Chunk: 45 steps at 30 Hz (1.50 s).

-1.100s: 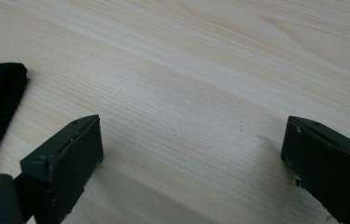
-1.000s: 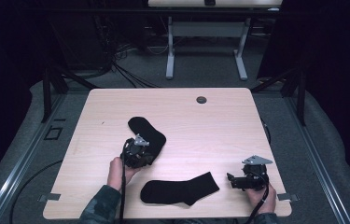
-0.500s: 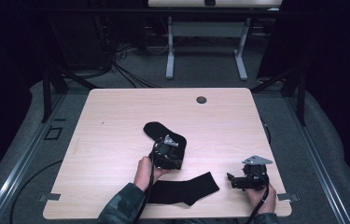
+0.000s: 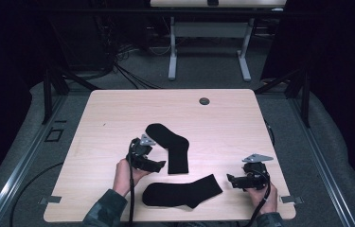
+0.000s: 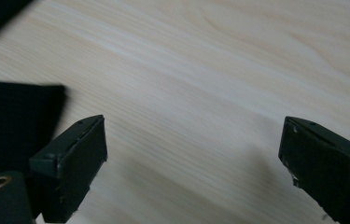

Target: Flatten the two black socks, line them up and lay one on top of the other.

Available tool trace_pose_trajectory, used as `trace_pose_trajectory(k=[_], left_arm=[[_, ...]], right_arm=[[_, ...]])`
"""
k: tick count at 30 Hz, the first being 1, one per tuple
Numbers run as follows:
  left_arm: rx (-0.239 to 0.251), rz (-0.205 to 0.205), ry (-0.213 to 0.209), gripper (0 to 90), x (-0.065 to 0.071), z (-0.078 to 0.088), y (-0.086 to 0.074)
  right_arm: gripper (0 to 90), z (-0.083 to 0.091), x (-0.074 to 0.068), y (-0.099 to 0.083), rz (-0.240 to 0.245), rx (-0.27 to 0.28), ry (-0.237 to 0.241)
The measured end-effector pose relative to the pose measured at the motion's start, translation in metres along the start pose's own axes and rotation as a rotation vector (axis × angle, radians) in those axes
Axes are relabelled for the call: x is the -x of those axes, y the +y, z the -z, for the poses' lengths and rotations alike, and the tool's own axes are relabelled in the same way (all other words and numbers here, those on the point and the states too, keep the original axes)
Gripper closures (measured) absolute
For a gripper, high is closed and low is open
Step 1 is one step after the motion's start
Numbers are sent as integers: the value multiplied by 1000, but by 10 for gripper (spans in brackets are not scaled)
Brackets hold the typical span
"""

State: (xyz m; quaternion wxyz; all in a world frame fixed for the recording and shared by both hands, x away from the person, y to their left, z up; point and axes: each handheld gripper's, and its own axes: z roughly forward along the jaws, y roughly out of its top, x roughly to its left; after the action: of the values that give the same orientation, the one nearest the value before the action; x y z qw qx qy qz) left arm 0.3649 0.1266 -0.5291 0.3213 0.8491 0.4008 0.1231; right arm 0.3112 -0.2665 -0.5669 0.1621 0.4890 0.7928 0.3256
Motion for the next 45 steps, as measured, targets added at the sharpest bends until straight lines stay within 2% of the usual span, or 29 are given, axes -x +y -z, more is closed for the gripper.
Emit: trace_pose_trajectory(k=[2, 3, 5, 9, 10, 12, 14, 15, 19, 21, 23, 26, 29, 31, 34, 36, 39, 45], left_arm=[[-2, 23, 15, 150, -8, 3, -5], [-5, 25, 23, 142, -12, 4, -6], [-7, 26, 42, 106, -18, 6, -9], [-24, 36, 49, 61, -26, 6, -13], [-21, 41, 53, 52, -27, 6, -14], [-25, 46, 56, 39, -30, 5, -16], [-25, 49, 64, 35, -31, 5, -17], [-28, 53, 65, 35, -32, 4, -18], [-21, 58, 71, 32, -34, 5, -20], [-23, 58, 70, 31, -35, 7, -21], [-24, 59, 73, 34, -37, 8, -22], [-10, 66, 78, 44, -39, 10, -24], [6, 62, 82, 58, -42, 11, -23], [14, 60, 83, 73, -44, 10, -20], [24, 38, 109, 89, -47, 5, -15], [24, 44, 91, 102, -50, 0, -11], [41, 21, 90, 121, -51, -8, 1], [9, -31, 83, 159, -54, -36, 35]], right_arm=[[58, 1, -15, 15, 23, 18, 42], [47, 1, -22, 25, 40, -11, 63], [20, -4, -38, 42, 61, -32, 103], [0, -19, -69, 71, 156, -94, 150], [2, -23, -76, 77, 177, -101, 148], [26, -33, -90, 88, 230, -115, 169], [76, -44, -102, 98, 233, -133, 206], [82, -50, -107, 102, 239, -159, 212], [148, -72, -128, 115, 263, -187, 232], [160, -81, -137, 119, 286, -219, 235], [216, -89, -145, 121, 307, -242, 229], [307, -98, -150, 120, 327, -278, 210], [401, -102, -150, 118, 328, -297, 201], [449, -104, -150, 115, 322, -283, 206], [600, -101, -149, 113, 345, -288, 214], [711, -100, -148, 111, 354, -282, 220], [766, -98, -143, 109, 351, -284, 254], [782, -97, -139, 108, 331, -280, 284]])
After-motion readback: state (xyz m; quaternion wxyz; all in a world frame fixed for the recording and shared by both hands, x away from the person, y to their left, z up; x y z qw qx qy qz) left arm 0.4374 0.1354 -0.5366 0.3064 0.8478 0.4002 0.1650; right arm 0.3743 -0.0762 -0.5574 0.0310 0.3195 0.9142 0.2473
